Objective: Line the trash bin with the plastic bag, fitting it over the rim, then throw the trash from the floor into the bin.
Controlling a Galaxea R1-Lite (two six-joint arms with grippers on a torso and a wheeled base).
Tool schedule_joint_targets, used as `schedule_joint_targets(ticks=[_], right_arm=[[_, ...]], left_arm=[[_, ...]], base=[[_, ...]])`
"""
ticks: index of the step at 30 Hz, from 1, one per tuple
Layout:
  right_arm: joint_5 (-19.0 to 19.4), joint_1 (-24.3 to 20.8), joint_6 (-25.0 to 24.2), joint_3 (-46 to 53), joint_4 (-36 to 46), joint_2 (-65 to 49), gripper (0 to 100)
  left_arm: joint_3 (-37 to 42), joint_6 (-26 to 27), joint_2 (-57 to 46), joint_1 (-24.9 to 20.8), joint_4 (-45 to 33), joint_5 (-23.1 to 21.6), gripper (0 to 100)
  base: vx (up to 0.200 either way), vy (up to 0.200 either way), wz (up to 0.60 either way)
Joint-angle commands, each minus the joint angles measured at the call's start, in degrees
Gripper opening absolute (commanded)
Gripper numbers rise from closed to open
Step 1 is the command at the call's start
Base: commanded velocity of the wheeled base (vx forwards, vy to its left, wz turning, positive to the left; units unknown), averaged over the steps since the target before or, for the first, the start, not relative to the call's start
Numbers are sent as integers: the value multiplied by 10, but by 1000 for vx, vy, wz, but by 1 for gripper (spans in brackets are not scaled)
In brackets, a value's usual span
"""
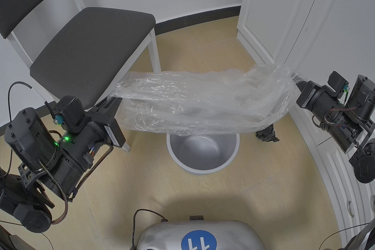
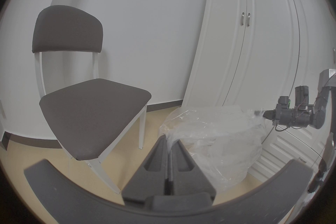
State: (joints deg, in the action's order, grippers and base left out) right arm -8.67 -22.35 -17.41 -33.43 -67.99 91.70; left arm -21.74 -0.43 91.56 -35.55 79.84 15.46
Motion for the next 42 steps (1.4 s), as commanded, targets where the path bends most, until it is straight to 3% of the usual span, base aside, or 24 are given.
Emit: schedule_joint_targets(ticks=[1, 14, 42], right_arm=[[0, 13, 8, 6, 0, -11, 0], [-1, 26, 72, 39, -2, -20, 0], [0, 56, 138, 78, -4, -22, 0]], left_arm=[[0, 3, -8, 8, -1, 1, 0], [1, 11, -2, 67, -6, -27, 0], [11, 22, -3, 105, -5, -60, 0]], base=[[0, 0, 0], [0, 0, 0], [0, 0, 0]])
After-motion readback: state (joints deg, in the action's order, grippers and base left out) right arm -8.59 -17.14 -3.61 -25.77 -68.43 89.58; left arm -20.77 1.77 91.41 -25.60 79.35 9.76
